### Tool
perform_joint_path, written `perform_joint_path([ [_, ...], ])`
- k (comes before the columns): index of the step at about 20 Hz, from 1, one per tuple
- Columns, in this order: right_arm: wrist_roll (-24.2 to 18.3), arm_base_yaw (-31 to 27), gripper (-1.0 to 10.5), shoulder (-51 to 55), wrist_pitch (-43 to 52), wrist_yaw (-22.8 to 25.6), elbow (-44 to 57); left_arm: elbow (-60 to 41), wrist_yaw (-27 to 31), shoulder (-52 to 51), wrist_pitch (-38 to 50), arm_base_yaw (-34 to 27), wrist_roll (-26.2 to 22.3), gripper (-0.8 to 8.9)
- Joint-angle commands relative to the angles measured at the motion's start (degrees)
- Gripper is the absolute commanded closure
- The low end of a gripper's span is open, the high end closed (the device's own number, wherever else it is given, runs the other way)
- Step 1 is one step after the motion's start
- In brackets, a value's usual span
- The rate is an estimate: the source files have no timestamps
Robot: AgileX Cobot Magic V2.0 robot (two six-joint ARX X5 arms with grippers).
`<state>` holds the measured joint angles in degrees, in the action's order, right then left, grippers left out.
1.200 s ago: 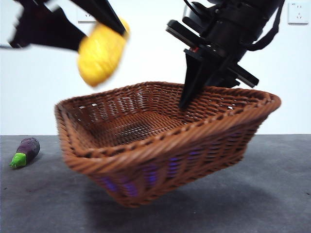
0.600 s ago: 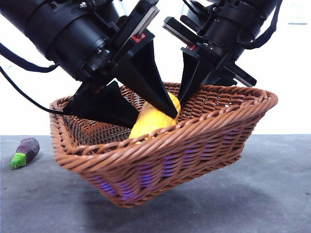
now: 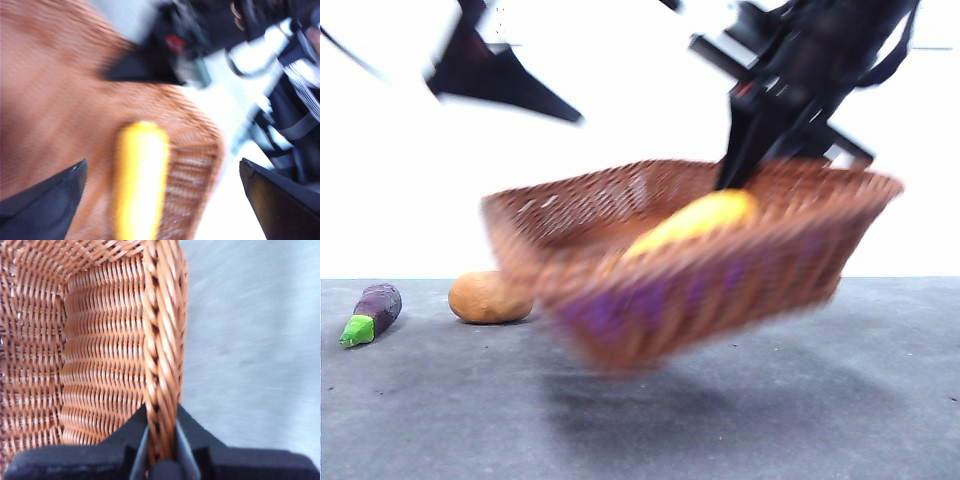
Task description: Help me put the vegetables on the table into the basket
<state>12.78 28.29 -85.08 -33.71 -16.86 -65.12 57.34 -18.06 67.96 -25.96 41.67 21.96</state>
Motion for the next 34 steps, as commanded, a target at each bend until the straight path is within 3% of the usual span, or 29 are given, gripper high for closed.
perform_joint_path([
  [1, -2.71, -3.43, 9.6, 3.87, -2.99, 0.87, -3.89, 6.62, 8.59, -1.55, -7.82, -2.60, -3.19, 3.06],
  [3, -5.57, -7.45, 9.6, 6.86, -8.15, 2.54, -7.41, 12.83, 15.47, -1.31, -12.79, -6.32, -5.35, 3.06],
  [5, -7.58, -10.80, 9.6, 9.40, -11.89, 2.54, -11.15, 16.04, 17.64, -0.09, -13.05, -11.02, -5.97, 3.06],
  [9, -10.14, -13.70, 9.6, 13.62, -14.86, 2.47, -15.61, 17.03, 13.49, 7.04, -12.33, -21.42, -5.44, 3.06],
  [13, -11.63, -13.75, 9.6, 14.93, -15.80, 1.86, -16.24, 20.24, 9.07, 18.12, -13.64, -26.97, 1.38, 3.07],
  [22, -15.78, -13.75, 9.6, 14.97, -17.75, 1.88, -16.24, 39.58, 11.06, 40.44, -25.64, -27.78, 11.78, 3.07],
  [29, -17.64, -13.75, 9.6, 14.97, -16.70, 1.84, -16.24, 40.26, 12.81, 47.34, -23.37, -27.82, 17.42, 3.07],
  [34, -19.21, -13.75, 9.6, 14.97, -17.38, -1.18, -16.24, 40.26, 13.22, 50.95, -21.03, -27.82, 19.04, 3.07],
])
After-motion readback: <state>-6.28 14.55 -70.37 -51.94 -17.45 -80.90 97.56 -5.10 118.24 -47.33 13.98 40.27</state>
